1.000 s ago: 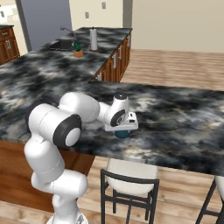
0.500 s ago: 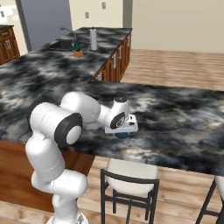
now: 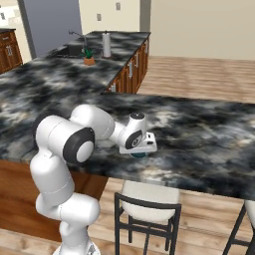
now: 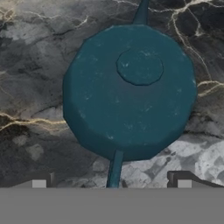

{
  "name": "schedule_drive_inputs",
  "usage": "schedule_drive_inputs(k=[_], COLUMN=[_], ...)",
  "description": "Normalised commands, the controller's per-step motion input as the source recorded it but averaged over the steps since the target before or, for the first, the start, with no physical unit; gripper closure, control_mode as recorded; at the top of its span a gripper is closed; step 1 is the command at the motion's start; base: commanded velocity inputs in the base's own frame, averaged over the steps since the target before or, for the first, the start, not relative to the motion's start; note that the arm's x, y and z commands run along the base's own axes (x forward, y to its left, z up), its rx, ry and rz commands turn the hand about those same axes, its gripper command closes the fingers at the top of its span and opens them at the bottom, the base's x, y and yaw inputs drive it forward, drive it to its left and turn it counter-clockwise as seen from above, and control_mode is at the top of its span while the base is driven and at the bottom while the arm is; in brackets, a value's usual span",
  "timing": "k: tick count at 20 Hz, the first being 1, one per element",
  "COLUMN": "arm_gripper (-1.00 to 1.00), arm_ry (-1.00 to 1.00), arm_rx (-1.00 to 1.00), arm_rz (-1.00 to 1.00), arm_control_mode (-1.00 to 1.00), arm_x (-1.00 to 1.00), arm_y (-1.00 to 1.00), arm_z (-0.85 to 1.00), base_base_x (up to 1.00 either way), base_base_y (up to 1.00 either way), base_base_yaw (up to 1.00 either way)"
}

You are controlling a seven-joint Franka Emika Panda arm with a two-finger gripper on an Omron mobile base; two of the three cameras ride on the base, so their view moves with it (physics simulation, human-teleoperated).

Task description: Pick the teapot and strainer and place them in the sink. Then turn on the water.

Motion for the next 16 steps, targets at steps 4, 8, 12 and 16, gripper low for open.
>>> schedule_drive_inputs(k=[4, 8, 12, 16], arm_gripper=[-1.00, -1.00, -1.00, -1.00], arm_ry=[0.00, 0.00, 0.00, 0.00], arm_rx=[0.00, 0.00, 0.00, 0.00], arm_rz=[0.00, 0.00, 0.00, 0.00], arm_control_mode=[-1.00, -1.00, -1.00, -1.00], arm_x=[0.00, 0.00, 0.00, 0.00], arm_y=[0.00, 0.00, 0.00, 0.00], arm_z=[-0.13, -0.07, -0.01, 0.00], base_base_x=[0.00, 0.00, 0.00, 0.00], base_base_y=[0.00, 0.00, 0.00, 0.00], base_base_yaw=[0.00, 0.00, 0.00, 0.00])
